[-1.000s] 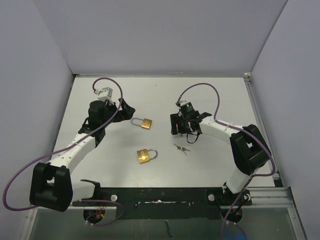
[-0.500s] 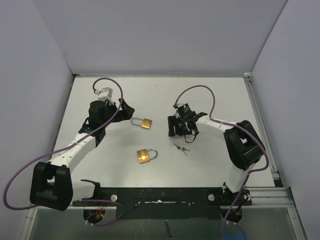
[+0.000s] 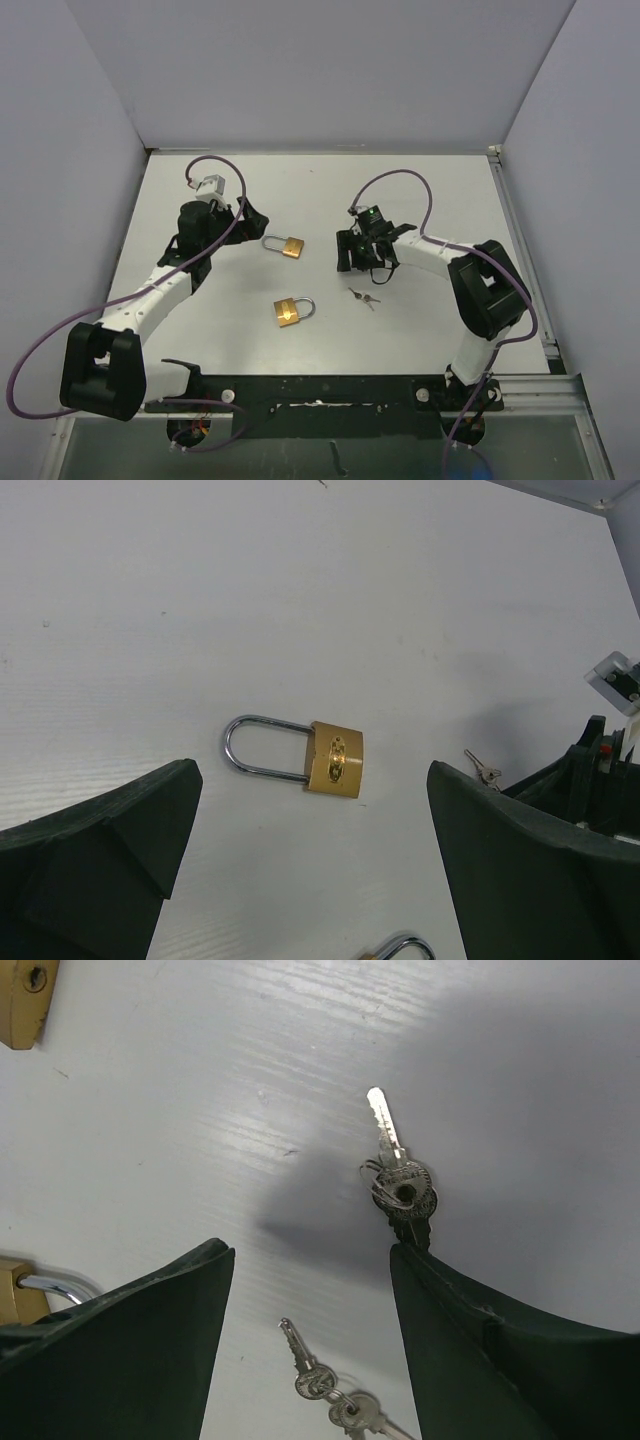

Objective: Unlock with the key

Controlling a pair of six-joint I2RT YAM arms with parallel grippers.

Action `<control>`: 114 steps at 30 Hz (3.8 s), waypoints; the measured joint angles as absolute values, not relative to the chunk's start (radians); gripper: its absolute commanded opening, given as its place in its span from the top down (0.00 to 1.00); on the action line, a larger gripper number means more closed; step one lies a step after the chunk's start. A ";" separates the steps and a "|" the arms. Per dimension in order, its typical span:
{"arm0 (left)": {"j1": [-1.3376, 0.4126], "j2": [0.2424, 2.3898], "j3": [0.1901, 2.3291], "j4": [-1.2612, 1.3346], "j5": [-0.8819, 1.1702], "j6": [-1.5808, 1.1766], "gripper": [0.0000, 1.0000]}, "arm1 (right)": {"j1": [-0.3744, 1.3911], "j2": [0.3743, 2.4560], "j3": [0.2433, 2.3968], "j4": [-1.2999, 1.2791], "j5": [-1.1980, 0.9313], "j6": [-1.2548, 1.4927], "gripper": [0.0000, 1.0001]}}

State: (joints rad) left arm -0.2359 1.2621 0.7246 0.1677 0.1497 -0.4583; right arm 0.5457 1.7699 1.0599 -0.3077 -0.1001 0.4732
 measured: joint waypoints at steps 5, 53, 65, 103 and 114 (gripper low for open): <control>-0.236 1.270 0.725 0.168 0.149 -0.458 0.02 | 0.498 1.789 1.081 -0.307 -0.100 0.447 0.34; -0.236 1.311 0.725 0.168 0.136 -0.440 0.02 | 0.434 1.924 1.280 -0.407 -0.078 0.447 0.64; -0.234 1.311 0.725 0.168 0.135 -0.436 0.02 | 0.434 1.929 1.292 -0.420 -0.070 0.453 0.85; -0.234 1.331 0.725 0.176 0.139 -0.436 0.03 | 0.434 1.944 1.333 -0.446 0.009 0.403 0.76; -0.234 1.342 0.725 0.177 0.140 -0.436 0.02 | 0.434 1.992 1.380 -0.463 0.017 0.396 0.77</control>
State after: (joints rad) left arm -0.2337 1.3422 0.7250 0.1768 0.1398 -0.4362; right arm 0.4339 1.9923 1.3804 -0.4629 0.0166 0.3958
